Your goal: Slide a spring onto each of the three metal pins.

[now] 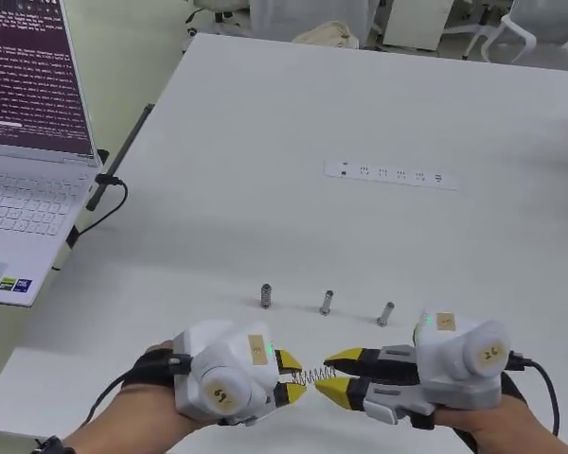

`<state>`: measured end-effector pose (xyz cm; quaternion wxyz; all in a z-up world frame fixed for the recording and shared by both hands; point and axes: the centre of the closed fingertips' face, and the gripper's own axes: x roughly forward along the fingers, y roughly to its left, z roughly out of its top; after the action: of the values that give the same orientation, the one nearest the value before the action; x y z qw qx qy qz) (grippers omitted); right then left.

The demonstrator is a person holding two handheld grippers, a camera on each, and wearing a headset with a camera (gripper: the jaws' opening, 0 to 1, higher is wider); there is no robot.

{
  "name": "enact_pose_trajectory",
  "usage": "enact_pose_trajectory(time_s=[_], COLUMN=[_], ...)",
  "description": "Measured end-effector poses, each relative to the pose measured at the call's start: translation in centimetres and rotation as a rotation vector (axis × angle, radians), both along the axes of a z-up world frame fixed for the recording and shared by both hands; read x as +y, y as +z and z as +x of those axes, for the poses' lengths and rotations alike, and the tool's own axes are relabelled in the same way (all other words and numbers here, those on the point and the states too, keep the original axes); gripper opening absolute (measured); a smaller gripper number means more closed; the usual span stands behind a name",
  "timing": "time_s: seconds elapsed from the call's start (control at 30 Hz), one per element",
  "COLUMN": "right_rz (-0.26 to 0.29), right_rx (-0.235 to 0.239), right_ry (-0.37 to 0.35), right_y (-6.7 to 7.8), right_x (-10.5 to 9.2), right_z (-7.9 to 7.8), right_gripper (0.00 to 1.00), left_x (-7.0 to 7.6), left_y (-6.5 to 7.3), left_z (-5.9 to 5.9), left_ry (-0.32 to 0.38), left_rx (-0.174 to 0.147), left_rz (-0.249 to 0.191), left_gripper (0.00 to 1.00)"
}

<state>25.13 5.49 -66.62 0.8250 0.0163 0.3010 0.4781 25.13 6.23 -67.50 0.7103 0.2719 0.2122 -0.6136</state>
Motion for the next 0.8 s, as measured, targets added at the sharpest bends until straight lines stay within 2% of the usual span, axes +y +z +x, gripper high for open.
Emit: enact_pose_trajectory(time_s=[0.2, 0.33, 0.53, 0.67, 0.8], right_rz=[0.020, 0.028, 0.035, 0.088, 0.058], right_rx=[0.007, 0.025, 0.051, 0.062, 0.065], right_ry=[0.001, 0.009, 0.020, 0.015, 0.027], right_y=[0.45, 0.31, -0.07, 0.63, 0.20], right_x=[-0.11, -0.16, -0.17, -0.13, -0.23], right_z=[0.00, -0.16, -0.43, -0.49, -0.69], right_gripper=[0.12, 0.14, 0.12, 0.09, 0.11], left_x=[-0.09, -0.18, -0.16, -0.17, -0.45], left_y=[0.02, 0.00, -0.32, -0.57, -0.33], left_z=[0.02, 0.00, -0.16, -0.25, -0.24], left_ry=[-0.013, -0.028, -0.040, -0.043, -0.049], left_rx=[-0.013, -0.029, -0.036, -0.042, -0.049], left_rz=[0.006, 0.013, 0.019, 0.024, 0.019], left_gripper=[0.02, 0.02, 0.02, 0.02, 0.02])
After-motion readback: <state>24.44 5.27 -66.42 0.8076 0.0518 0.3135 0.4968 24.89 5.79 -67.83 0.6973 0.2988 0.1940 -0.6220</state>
